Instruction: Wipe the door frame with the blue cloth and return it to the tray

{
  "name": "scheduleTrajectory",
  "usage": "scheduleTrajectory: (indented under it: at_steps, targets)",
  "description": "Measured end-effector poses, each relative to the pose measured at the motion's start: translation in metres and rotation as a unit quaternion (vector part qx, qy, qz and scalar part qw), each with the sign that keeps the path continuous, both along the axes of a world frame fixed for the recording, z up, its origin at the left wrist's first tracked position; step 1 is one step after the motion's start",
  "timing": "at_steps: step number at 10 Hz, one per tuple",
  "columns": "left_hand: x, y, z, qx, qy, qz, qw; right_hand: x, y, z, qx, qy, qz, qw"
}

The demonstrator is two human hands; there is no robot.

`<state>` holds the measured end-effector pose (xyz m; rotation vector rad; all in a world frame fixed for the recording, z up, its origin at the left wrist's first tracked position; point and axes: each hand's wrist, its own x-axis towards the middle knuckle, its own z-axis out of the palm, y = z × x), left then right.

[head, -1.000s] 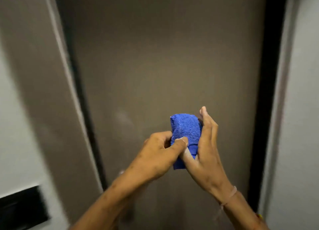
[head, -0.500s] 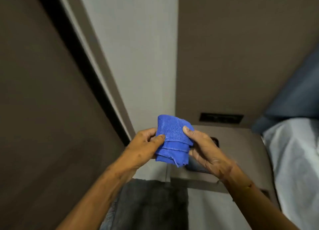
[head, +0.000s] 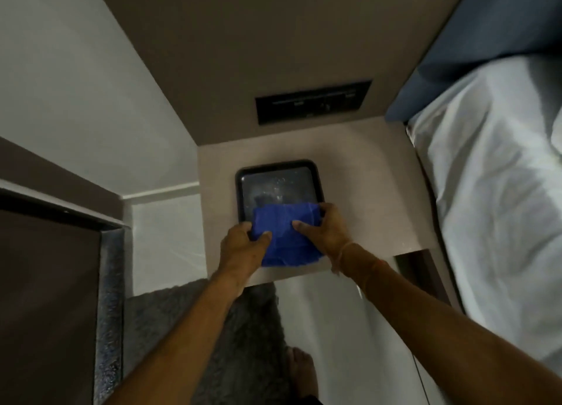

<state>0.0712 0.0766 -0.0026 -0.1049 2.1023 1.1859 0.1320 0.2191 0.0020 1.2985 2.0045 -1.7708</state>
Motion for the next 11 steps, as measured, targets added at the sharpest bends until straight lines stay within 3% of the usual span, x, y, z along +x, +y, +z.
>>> scheduleTrajectory:
  at_steps: [2, 4, 5, 6, 8, 9, 10, 11]
  targets:
    - [-0.02, 0.036, -0.053, -0.094, 0.122, 0.006, 0.988, -0.04, 0.016, -0.071, 0.121, 0.01, 0.048, 0.991]
    - [-0.031, 0.048, -0.085, -0.156, 0.204, -0.085, 0.963, -0.051, 0.025, -0.104, 0.239, 0.021, 0.194, 0.951]
    - [-0.027, 0.047, -0.092, -0.206, 0.259, -0.145, 0.932, -0.043, 0.021, -0.114, 0.366, 0.022, 0.292, 0.884]
    - [-0.016, 0.043, -0.098, -0.266, 0.297, -0.276, 0.874, -0.032, 0.015, -0.119, 0.441, 0.004, 0.399, 0.804]
    - [-0.017, 0.045, -0.095, -0.293, 0.253, -0.359, 0.849, -0.026, 0.008, -0.122, 0.418, -0.049, 0.477, 0.772]
    - [-0.018, 0.04, -0.081, -0.284, 0.191, -0.387, 0.856, -0.022, 0.004, -0.115, 0.424, -0.107, 0.506, 0.743]
    - [-0.019, 0.016, -0.046, -0.235, 0.198, -0.357, 0.882, -0.019, -0.006, -0.085, 0.418, -0.131, 0.485, 0.756]
    - [-0.018, -0.022, -0.006, -0.193, 0.265, -0.282, 0.902, -0.018, -0.022, -0.048, 0.417, -0.07, 0.446, 0.789]
